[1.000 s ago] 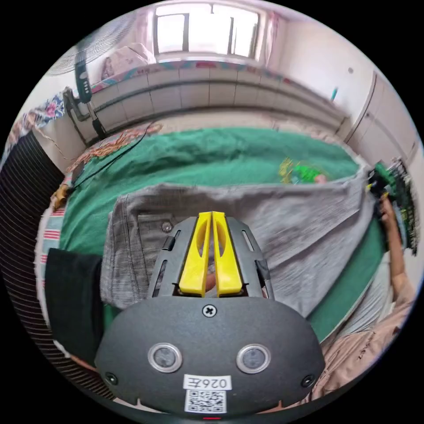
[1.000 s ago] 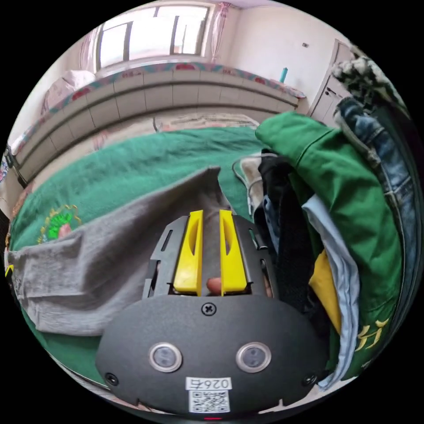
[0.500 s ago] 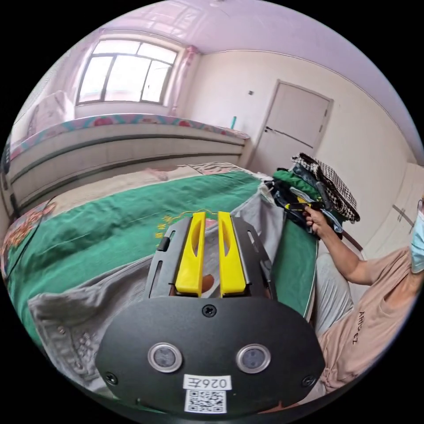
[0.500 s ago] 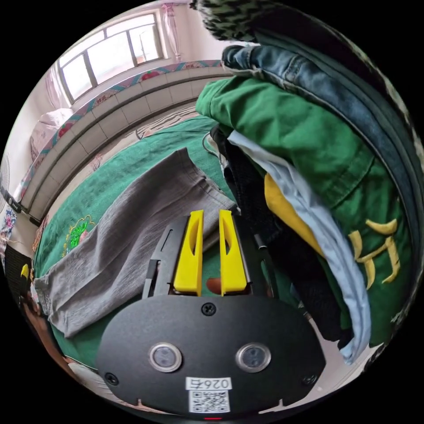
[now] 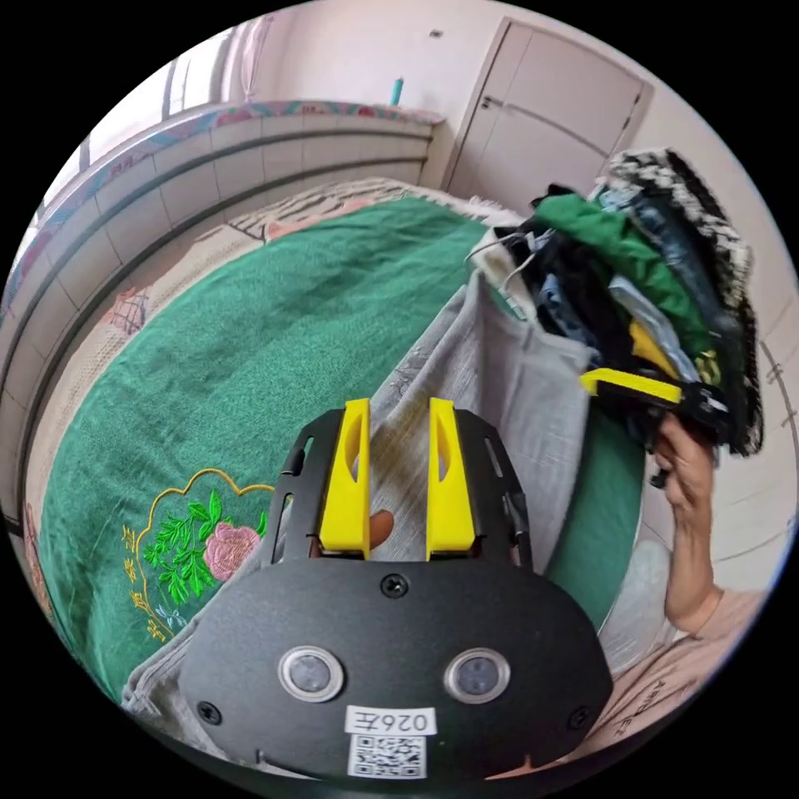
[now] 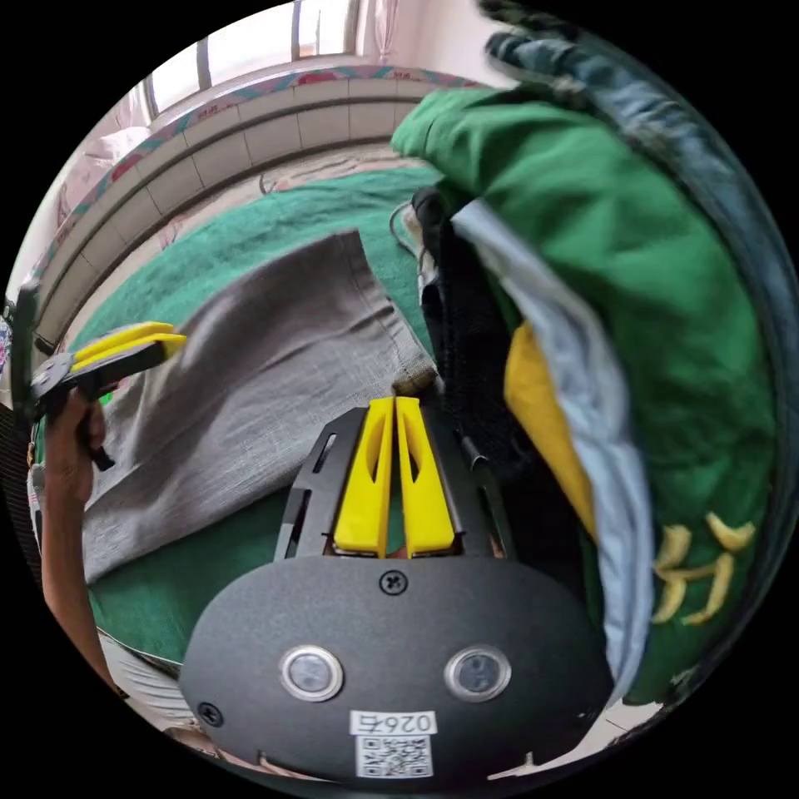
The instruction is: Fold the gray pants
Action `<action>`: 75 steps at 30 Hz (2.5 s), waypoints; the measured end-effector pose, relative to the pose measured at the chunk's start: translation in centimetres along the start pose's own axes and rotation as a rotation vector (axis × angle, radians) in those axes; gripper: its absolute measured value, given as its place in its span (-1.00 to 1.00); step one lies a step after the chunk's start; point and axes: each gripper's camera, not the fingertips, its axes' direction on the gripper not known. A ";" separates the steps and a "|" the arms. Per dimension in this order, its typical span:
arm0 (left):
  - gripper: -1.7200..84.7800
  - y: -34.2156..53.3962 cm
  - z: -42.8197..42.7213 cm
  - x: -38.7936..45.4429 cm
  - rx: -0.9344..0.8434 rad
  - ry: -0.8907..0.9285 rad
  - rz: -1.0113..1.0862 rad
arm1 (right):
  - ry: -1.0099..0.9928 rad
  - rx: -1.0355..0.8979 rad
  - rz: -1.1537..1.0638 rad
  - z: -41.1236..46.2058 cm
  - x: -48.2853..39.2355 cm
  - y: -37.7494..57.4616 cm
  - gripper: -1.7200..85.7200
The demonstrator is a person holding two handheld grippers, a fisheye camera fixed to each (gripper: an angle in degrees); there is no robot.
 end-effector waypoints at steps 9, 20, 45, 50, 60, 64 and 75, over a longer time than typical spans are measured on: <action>-0.95 -8.4 -0.4 7.1 -0.168 -0.240 0.077 | 0.386 0.136 -0.101 -9.5 0.8 0.3 -0.90; -0.98 16.6 -17.5 7.3 0.131 -0.440 -0.164 | 0.069 0.398 -0.422 -20.0 0.2 1.3 -0.98; -0.98 22.2 10.1 12.1 -0.086 -0.400 -0.114 | -0.157 0.284 -0.431 -29.6 18.4 -11.0 -0.98; -0.98 37.2 5.5 9.8 0.125 -0.382 -0.206 | -0.249 0.284 -0.438 -32.1 21.9 -14.3 -0.98; -0.98 83.9 -6.9 -2.9 0.588 -0.455 -0.961 | -0.493 0.416 -0.631 -37.0 20.7 -19.3 -0.98; -0.97 102.0 -2.9 -4.1 0.736 -0.334 -1.383 | -0.484 0.476 -0.787 -39.7 13.7 -20.7 -0.98; -0.56 119.0 13.5 -7.7 0.723 -0.043 -1.365 | -0.897 0.208 -1.070 -49.2 -25.1 -33.4 -0.74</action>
